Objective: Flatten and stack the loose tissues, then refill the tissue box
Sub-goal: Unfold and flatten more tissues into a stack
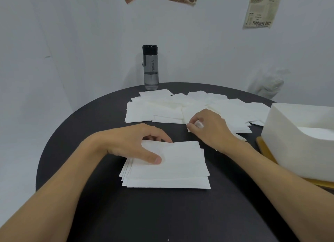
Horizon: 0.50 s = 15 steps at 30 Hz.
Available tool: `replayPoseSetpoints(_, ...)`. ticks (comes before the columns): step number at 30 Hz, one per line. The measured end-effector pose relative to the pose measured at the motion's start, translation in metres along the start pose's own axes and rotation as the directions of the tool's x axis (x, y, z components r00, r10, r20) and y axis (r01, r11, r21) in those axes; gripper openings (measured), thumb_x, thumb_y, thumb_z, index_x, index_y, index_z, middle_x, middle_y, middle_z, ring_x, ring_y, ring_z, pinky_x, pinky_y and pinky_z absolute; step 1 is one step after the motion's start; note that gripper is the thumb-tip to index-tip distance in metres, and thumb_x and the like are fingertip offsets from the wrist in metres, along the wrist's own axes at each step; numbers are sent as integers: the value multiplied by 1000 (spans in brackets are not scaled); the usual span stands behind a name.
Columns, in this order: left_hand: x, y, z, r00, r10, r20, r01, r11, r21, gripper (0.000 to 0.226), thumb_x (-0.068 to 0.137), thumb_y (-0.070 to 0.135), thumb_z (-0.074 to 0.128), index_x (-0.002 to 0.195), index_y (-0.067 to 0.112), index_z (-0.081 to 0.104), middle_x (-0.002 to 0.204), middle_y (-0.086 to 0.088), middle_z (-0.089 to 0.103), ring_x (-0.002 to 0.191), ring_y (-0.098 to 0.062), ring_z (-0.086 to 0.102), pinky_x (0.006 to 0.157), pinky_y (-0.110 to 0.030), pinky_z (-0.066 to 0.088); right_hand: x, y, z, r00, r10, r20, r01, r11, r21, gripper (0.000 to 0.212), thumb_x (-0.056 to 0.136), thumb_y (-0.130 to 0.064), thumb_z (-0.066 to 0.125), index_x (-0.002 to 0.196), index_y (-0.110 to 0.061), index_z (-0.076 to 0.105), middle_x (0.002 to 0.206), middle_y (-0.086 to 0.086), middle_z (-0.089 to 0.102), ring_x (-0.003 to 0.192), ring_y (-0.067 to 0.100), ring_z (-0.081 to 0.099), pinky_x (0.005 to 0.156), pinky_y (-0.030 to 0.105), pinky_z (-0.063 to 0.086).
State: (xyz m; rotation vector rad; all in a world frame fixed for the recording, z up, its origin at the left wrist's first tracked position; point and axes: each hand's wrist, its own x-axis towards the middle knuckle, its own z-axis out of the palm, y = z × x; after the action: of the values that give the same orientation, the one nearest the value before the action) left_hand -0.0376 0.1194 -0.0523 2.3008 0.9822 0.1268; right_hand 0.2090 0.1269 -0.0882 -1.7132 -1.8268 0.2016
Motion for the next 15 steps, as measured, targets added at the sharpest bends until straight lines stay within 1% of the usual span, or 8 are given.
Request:
replayPoseSetpoints(3, 2, -3, 1, 1000, 11, 1, -11, 1000, -7, 41, 86, 32, 78, 121, 46, 61, 111, 23, 61, 103, -2, 59, 88, -20, 51, 1, -1, -1, 999, 32, -27, -30, 996, 86, 20, 88, -22, 57, 72, -31, 65, 94, -11, 68, 98, 16, 60, 97, 46, 47)
replayPoseSetpoints(5, 3, -6, 1, 1000, 3, -12, -3, 1000, -16, 40, 87, 36, 77, 121, 47, 61, 107, 20, 60, 99, -1, 59, 84, -17, 49, 1, -1, -5, 997, 61, -46, -52, 984, 170, 17, 89, -18, 57, 77, -24, 68, 92, -8, 70, 97, 17, 62, 94, 43, 50)
replayPoseSetpoints(7, 5, -9, 1, 999, 2, -40, -3, 1000, -17, 34, 89, 40, 74, 120, 47, 61, 103, 17, 60, 93, -2, 58, 82, -16, 47, 0, -1, -11, 993, 54, -103, -30, 973, 228, 15, 90, -16, 57, 82, -17, 69, 91, -6, 70, 95, 14, 64, 90, 30, 51)
replayPoseSetpoints(9, 9, -12, 4, 993, 15, -116, -21, 998, -55, 29, 92, 40, 71, 119, 42, 64, 100, 12, 62, 86, -2, 58, 80, -18, 47, -2, -3, -20, 978, 22, -209, 34, 965, 259, 14, 93, -13, 56, 84, -14, 67, 86, -8, 68, 86, 2, 63, 76, 9, 45)
replayPoseSetpoints(10, 11, -12, 6, 984, 17, -179, -34, 995, -90, 26, 93, 39, 70, 118, 39, 65, 99, 9, 64, 84, -2, 57, 79, -18, 47, -3, -5, -24, 965, 5, -264, 71, 958, 278, 14, 94, -11, 54, 84, -14, 64, 83, -9, 66, 80, -3, 60, 69, 4, 40)
replayPoseSetpoints(11, 13, -11, 8, 966, 16, -257, -48, 992, -119, 25, 93, 37, 69, 118, 36, 65, 98, 8, 64, 82, -1, 57, 78, -17, 46, -4, -8, -29, 951, -11, -308, 109, 947, 302, 15, 95, -10, 52, 85, -15, 61, 79, -10, 63, 72, -5, 56, 64, 5, 39)
replayPoseSetpoints(13, 18, -10, 11, 896, 8, -444, -71, 990, -125, 28, 93, 36, 68, 121, 35, 63, 104, 8, 63, 85, 1, 57, 72, -15, 44, -7, -14, -38, 936, -38, -350, 179, 908, 379, 18, 99, -10, 48, 85, -19, 54, 72, -8, 55, 60, 1, 48, 57, 11, 37)
replayPoseSetpoints(15, 22, -9, 12, 792, 9, -610, -98, 989, -113, 39, 92, 38, 67, 129, 34, 56, 115, 11, 61, 100, 0, 58, 75, -17, 45, -11, -21, -46, 926, -62, -372, 240, 858, 454, 21, 101, -12, 45, 85, -24, 50, 71, -5, 51, 60, 7, 43, 57, 20, 36)
